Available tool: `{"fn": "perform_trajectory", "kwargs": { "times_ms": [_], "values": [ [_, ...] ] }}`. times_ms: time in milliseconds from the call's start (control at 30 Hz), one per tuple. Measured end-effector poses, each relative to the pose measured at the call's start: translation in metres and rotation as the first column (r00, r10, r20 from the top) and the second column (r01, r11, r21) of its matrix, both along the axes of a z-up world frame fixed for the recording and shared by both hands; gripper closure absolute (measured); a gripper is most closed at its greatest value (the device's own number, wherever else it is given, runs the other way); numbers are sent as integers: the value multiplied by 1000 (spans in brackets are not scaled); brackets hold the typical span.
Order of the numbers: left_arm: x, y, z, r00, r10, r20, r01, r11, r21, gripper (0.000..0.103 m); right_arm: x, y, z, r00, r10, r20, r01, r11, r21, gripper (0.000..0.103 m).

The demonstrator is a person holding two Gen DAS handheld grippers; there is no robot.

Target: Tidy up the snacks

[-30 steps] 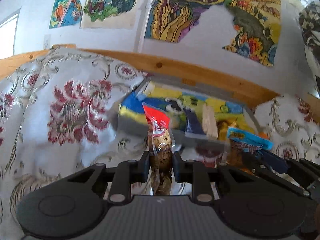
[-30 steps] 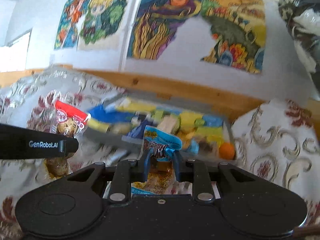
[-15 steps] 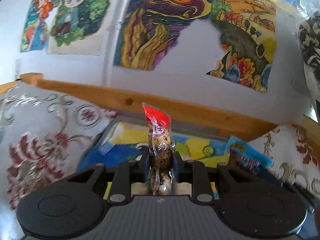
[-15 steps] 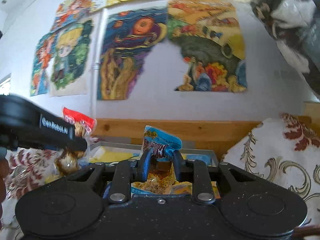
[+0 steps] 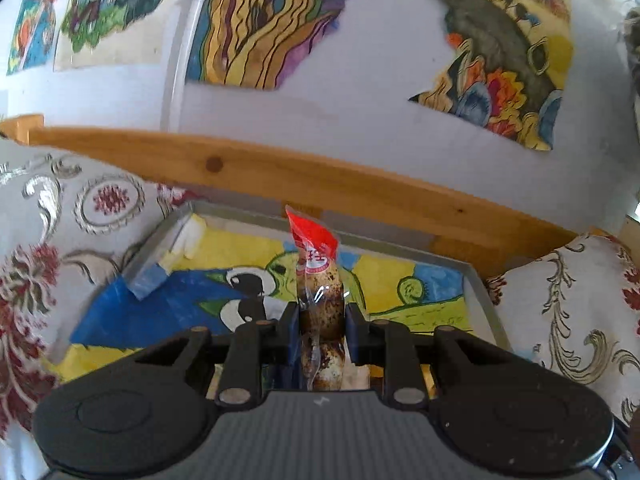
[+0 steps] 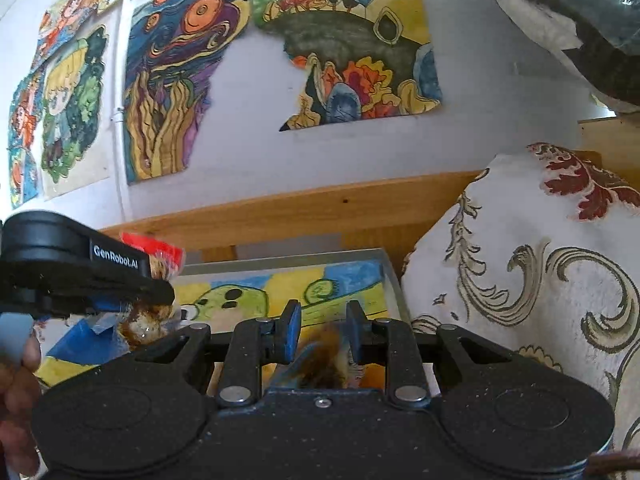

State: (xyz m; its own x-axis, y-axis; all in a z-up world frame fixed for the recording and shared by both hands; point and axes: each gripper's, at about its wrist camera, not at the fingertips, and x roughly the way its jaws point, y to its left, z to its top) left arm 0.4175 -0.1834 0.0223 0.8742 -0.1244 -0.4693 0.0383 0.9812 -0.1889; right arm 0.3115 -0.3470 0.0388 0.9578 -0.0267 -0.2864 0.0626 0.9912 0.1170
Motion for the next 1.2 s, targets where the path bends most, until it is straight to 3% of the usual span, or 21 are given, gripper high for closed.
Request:
{"fn": "perform_trajectory", "kwargs": {
  "times_ms": [67,133,200,333,500,767,1200],
  "values": [
    [5,-1,-3,1000,4,-10,-4,1000,13,76,3,-2,-1,1000,4,-9,-4,1000,2,74],
    [5,-2,-4,1000,13,-8,-12,999,29,70,4,-1,-3,1000,-10,-19,10,1000,-9,66],
    [1,-1,-1,1000,20,8,-20,999,38,30,2,-1,-3,1000,-20,-18,19,1000,-13,58],
    [-18,8,8,997,46,64,-49,998,46,22,-7,3,4,1000,-26,2,26,999,-37,45],
    [-51,28,15,986,120,115,-123,992,19,4,-33,6,20,999,-39,34,41,998,-42,26],
    [-114,64,25,974,186,125,-184,982,-32,1,-89,12,43,995,-76,58,78,996,-37,1],
    [-224,96,2,983,167,82,-173,982,80,1,-188,57,48,1000,-4,-11,3,994,-112,1]
  ]
}}
